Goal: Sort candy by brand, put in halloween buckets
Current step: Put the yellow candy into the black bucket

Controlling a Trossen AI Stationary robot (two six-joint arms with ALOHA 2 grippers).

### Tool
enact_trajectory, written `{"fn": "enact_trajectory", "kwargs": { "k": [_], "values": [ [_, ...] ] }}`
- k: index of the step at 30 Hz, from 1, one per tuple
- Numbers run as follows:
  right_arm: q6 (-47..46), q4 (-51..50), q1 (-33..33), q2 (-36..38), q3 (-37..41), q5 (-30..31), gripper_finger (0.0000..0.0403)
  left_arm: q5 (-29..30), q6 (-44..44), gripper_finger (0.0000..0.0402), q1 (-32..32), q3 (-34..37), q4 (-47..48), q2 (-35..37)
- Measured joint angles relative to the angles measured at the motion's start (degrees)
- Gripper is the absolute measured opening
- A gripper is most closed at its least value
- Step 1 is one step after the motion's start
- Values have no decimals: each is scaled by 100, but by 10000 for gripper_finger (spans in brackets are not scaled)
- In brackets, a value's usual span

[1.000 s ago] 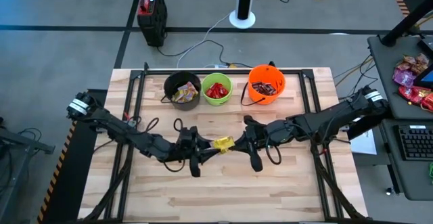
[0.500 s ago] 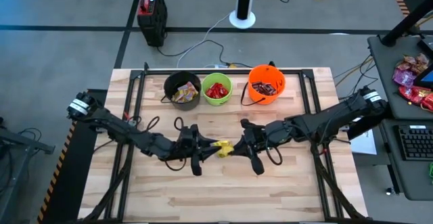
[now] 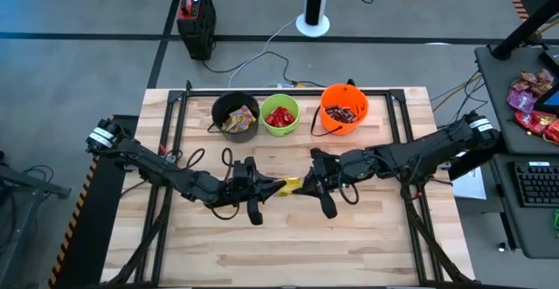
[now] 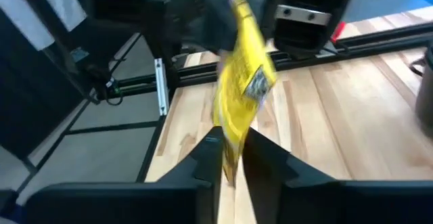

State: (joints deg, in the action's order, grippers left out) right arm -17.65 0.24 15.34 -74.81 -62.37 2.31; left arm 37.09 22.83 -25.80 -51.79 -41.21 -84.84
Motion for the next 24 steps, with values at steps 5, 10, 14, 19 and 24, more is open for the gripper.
{"fn": "enact_trajectory", "kwargs": {
  "k": [5, 10, 14, 19, 24],
  "values": [
    [-196, -31, -148, 27, 0, -125, 100, 273, 63, 0, 38, -351, 899, 83],
    [-236, -100, -259, 130, 0, -130, 142, 606, 226, 0, 97, -871, 2278, 277],
    [-234, -388, -432, 225, 0, -81, 164, 592, 723, 0, 244, -1464, 3924, 415],
    [-405, -952, -704, 284, 0, -77, 180, 733, 1797, 0, 641, -2684, 7337, 422],
    [-437, -1283, -989, 255, 0, -65, 188, 572, 2375, 0, 1367, -3675, 10133, 419]
  ]
}}
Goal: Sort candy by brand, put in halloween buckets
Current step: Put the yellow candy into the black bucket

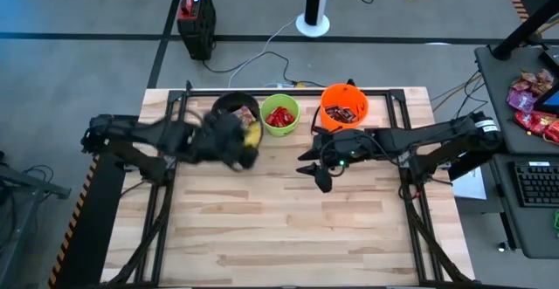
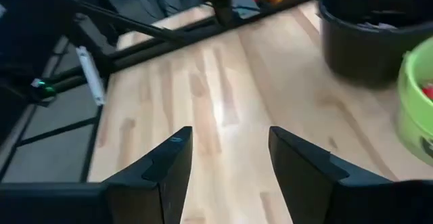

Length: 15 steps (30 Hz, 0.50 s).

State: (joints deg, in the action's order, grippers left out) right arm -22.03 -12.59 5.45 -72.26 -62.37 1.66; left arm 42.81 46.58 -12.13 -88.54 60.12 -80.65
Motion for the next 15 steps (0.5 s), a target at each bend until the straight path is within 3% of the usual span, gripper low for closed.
{"fn": "enact_trajectory", "kwargs": {
  "k": [3, 6, 11, 15],
  "values": [
    [18, -85, -118, -21, 0, -1, 189, -52, 98, 0, 713, -205, 1272, -1],
    [97, -80, -243, -21, 2, 2, 189, -486, -609, 0, 1692, -122, 1754, -1],
    [147, -85, -630, -23, 15, 251, 189, -2151, -2703, 0, 3518, 683, 439, -3],
    [206, -90, -1079, -23, 15, 288, 189, -3447, -3661, 0, 4671, 1525, -729, -10]
  ]
}}
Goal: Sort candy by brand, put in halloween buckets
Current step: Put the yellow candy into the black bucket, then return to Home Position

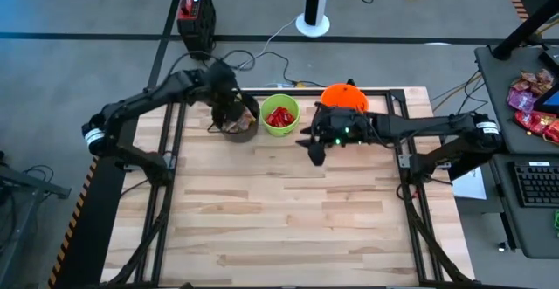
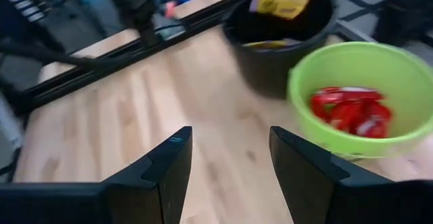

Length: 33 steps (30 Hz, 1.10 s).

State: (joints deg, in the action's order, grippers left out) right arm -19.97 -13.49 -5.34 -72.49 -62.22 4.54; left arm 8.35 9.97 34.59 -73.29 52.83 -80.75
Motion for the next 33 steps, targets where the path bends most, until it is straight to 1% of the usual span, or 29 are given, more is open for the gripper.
{"fn": "enact_trajectory", "kwargs": {
  "k": [3, 6, 9, 16, 17, 18, 20, 22, 23, 24, 25, 27, 29, 30, 31, 33],
  "values": [
    [-112, -3, -274, 0, 0, -26, 189, -599, -96, 0, 526, 366, -404, -10],
    [-330, -25, -442, 0, 2, -46, 189, -852, -242, 5, 707, 507, -387, -9],
    [-410, -24, -553, 0, 2, -48, 189, -942, -422, 18, 684, 544, -363, -9],
    [-494, -129, -691, 0, 4, -40, 189, -963, -442, 47, 666, 581, -302, 27],
    [-497, -134, -691, 0, 4, -27, 189, -1112, -359, 49, 655, 583, -255, 76],
    [-553, -131, -690, 8, 4, -24, 189, -1418, -317, 51, 630, 587, -201, 155],
    [-737, -129, -685, 36, 4, -26, 189, -2342, -299, 52, 478, 630, -374, 425],
    [-1109, -110, -657, 48, -2, -88, 189, -3123, -143, 52, 193, 774, -1065, 775],
    [-1048, -14, -636, 48, -2, -94, 189, -3303, -13, 52, 10, 849, -1482, 939],
    [-723, 151, -595, 43, 13, -158, 189, -3364, 122, 52, -164, 916, -1897, 1091],
    [-219, 303, -531, 39, 48, -258, 189, -3358, 295, 52, -323, 957, -2176, 1219],
    [827, 504, -395, 76, 146, -332, 189, -3332, 1037, 52, -713, 1060, -2552, 1482],
    [1345, 940, -349, 137, 357, -377, 189, -3211, 1024, 52, -1227, 1188, -2860, 1749],
    [1412, 1251, -362, 198, 510, -434, 189, -2748, 1000, 53, -1562, 1290, -2952, 1916],
    [1494, 1588, -408, 273, 700, -554, 189, -2126, 1003, 53, -1955, 1422, -3065, 2091],
    [1619, 2212, -507, 455, 1107, -985, 189, -993, 860, 53, -2774, 1814, -3583, 2484]
  ]
}}
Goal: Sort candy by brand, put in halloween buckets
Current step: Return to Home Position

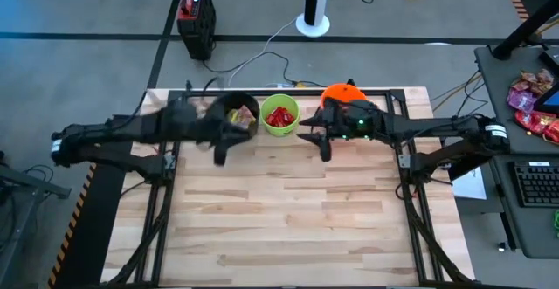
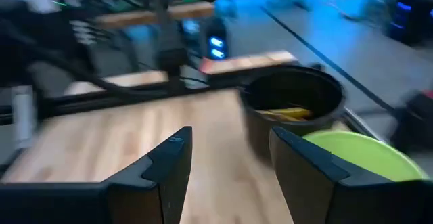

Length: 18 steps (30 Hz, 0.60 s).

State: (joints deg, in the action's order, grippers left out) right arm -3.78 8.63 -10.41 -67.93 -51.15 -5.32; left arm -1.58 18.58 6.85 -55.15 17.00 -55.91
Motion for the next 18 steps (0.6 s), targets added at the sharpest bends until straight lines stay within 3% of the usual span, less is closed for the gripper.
{"fn": "enact_trajectory", "kwargs": {
  "k": [4, 7, 13, 18],
  "values": [
    [-172, 960, -103, 253, 915, -707, 189, 1059, -312, 53, -1537, 1042, -1614, 574],
    [-467, 1622, -178, 401, 1552, -734, 189, 1601, -528, 53, -2075, 1813, -2869, 852],
    [-823, 2295, -275, 838, 2398, -1053, 189, 1455, -682, 53, -2002, 3124, -4783, 1550],
    [-777, 2333, -377, 1457, 2639, -1030, 189, 1194, -668, 53, -1688, 3507, -4854, 2167]
  ]
}}
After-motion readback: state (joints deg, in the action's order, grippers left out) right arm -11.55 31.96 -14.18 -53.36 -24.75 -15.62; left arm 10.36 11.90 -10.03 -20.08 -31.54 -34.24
